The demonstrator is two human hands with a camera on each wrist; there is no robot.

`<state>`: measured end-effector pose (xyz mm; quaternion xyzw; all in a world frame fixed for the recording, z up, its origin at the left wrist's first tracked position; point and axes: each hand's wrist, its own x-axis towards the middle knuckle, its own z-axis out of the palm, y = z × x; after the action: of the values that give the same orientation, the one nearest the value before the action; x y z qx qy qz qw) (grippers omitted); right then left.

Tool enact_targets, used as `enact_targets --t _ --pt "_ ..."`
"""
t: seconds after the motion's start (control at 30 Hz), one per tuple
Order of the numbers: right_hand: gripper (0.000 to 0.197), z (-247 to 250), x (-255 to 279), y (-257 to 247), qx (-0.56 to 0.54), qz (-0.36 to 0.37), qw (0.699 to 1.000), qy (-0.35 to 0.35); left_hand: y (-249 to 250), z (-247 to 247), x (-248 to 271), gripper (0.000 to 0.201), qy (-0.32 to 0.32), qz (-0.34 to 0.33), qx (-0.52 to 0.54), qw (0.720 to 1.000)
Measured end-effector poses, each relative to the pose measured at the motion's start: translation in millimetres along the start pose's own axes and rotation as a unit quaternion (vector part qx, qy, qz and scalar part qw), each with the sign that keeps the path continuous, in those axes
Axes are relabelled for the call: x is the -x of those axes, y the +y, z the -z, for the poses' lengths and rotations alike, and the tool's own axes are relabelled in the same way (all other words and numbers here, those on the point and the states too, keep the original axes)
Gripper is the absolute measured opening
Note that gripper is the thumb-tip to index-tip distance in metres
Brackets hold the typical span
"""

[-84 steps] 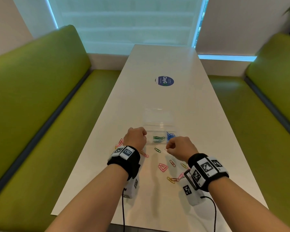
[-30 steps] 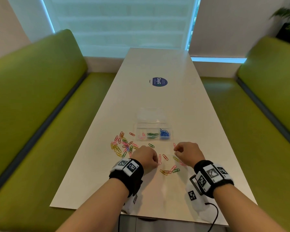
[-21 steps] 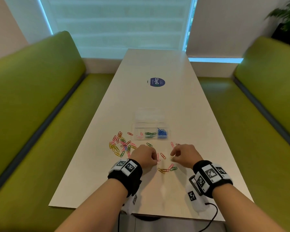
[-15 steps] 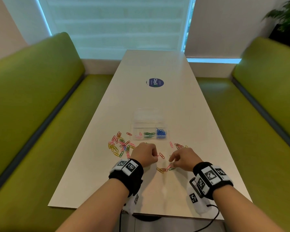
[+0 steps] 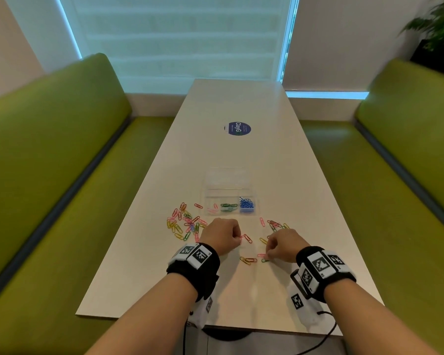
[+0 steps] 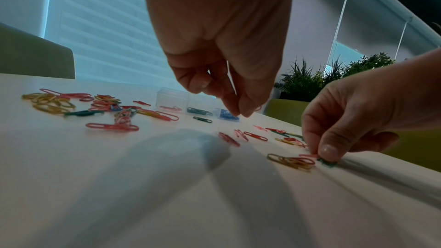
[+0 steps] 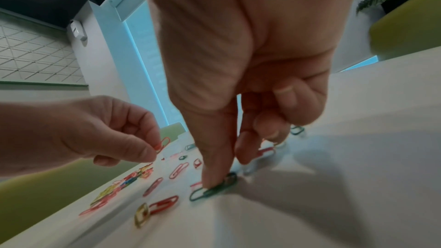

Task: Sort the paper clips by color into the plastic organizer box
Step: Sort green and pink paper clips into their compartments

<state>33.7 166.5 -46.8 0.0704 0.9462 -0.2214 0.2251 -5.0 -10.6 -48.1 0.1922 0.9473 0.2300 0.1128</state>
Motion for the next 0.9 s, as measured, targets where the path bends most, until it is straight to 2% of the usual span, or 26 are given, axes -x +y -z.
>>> enact_targets --t 0.07,0.13,0.23,0.4,0.57,0.67,0.73,0.8,0.9 --pt "0.014 1 0 -1 0.003 -0.013 1.0 -0.007 0 0 0 0.014 -0.002 0.0 0.003 1.0" --pt "0.008 2 -1 -2 0.0 -0.027 1.0 -0.011 0 1 0 0.014 -0.003 0.001 0.005 1.0" --pt "0.024 1 -1 -2 -0.001 -0.037 0.999 -0.011 0 2 -1 0.014 -0.002 0.002 0.005 1.0" --pt "0.022 3 -1 -4 0.008 -0.021 1.0 0.012 1 3 -1 0.015 0.0 0.007 0.006 1.0" --pt "0.018 12 -7 -6 -0.053 -0.01 0.997 0.063 -3 6 -6 0.019 0.01 0.004 0.006 1.0" --pt "0.017 18 -10 -10 -0.067 0.0 0.992 0.102 -8 13 -12 0.02 0.051 0.018 0.0 0.999" --pt "0.01 22 -14 -14 -0.076 -0.002 0.99 0.122 -13 20 -20 0.021 0.101 0.046 -0.001 0.994" --pt "0.012 24 -18 -17 -0.093 -0.008 0.986 0.137 -18 28 -28 0.024 0.14 0.076 -0.009 0.987" --pt "0.017 23 -22 -20 -0.11 -0.007 0.984 0.141 -25 36 -40 0.027 0.152 0.106 -0.023 0.982"
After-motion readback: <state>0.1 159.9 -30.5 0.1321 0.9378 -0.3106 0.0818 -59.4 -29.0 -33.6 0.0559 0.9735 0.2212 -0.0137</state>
